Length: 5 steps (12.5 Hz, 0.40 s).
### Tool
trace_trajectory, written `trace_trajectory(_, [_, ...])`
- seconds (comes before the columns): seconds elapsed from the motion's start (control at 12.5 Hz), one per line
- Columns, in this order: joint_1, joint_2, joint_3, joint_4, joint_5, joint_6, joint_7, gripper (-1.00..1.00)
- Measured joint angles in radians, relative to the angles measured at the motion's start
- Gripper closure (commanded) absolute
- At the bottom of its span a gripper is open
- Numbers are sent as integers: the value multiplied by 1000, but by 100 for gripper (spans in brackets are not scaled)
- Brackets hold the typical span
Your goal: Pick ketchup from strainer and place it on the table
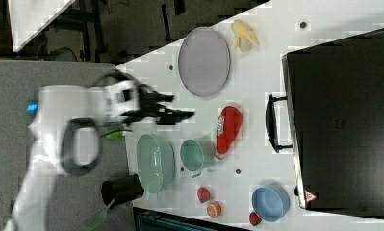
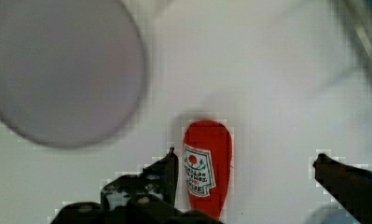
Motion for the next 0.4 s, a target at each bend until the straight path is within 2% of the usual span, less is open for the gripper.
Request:
trace_trajectory(0.24, [15,-75,1,172,22,-112,101,-100])
trace_trajectory(0.4, [15,-102,14,232,20,-181,147,-100])
